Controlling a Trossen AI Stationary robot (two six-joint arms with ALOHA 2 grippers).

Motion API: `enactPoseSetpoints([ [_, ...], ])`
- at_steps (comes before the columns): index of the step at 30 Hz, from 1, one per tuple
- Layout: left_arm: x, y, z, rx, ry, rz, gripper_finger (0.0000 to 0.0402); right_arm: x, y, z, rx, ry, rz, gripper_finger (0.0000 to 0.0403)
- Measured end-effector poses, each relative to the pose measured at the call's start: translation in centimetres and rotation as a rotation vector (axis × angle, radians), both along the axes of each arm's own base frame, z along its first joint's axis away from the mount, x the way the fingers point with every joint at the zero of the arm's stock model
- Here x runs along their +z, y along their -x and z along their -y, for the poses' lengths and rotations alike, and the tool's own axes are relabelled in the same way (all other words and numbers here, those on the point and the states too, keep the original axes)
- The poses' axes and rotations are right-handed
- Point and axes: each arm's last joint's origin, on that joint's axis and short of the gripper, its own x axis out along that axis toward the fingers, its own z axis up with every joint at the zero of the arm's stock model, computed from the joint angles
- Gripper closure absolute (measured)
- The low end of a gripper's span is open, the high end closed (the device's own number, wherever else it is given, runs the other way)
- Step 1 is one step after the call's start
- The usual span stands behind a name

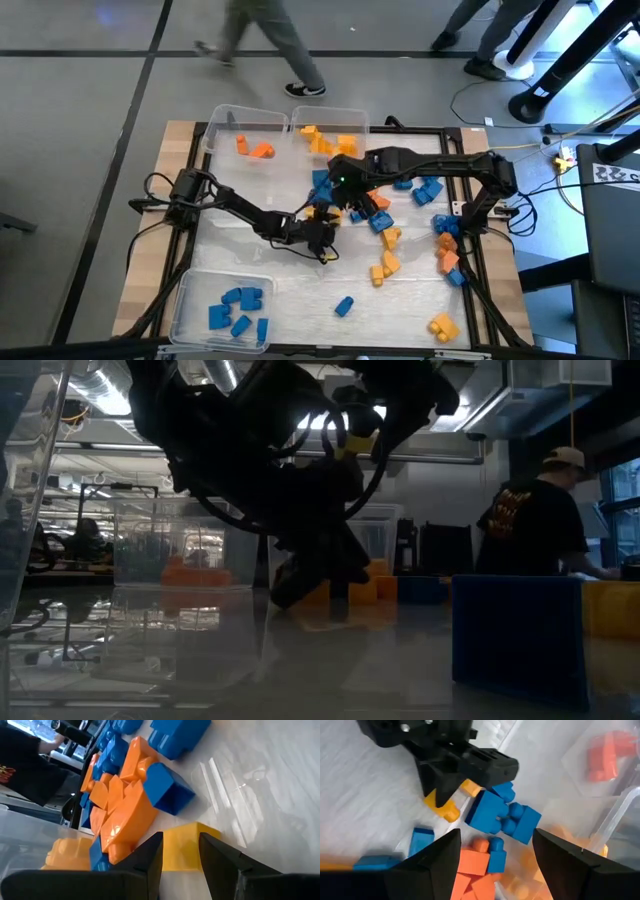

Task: Sort blocks
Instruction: Put the yellow game piece into the top right transparent bin

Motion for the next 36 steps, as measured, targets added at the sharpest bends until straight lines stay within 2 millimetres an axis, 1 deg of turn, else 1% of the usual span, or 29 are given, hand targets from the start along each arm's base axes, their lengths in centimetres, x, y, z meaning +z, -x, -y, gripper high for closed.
enactPoseSetpoints([
  [7,-0.1,0.0,-0.6,0.025,-0.001,-0.012,0.0285,-0.1,0.3,-2.5,0.004,-0.011,-0.027,0.0155],
  [13,-0.2,-0.1,-2.6,0.109,0.048,0.008,0.0285,-0.1,0.5,-5.5,0.042,-0.032,-0.024,0.0155],
  [18,-0.2,-0.1,-3.8,0.141,0.048,0.008,0.0288,-0.1,0.9,-8.1,0.095,-0.040,-0.024,0.0155],
  [21,-0.2,-0.2,-4.4,0.155,0.049,0.009,0.0303,-0.1,1.2,-9.4,0.114,-0.049,-0.024,0.0155],
  [25,-0.2,-0.2,-5.2,0.154,0.067,0.007,0.0337,-0.1,1.6,-11.0,0.139,-0.059,-0.024,0.0155],
  [31,-0.2,-0.3,-5.9,0.158,0.106,0.021,0.0391,-0.1,2.0,-12.4,0.147,-0.074,-0.024,0.0155],
  [36,-0.2,-0.3,-5.9,0.157,0.110,0.032,0.0394,-0.1,2.2,-13.0,0.138,-0.086,-0.027,0.0155],
])
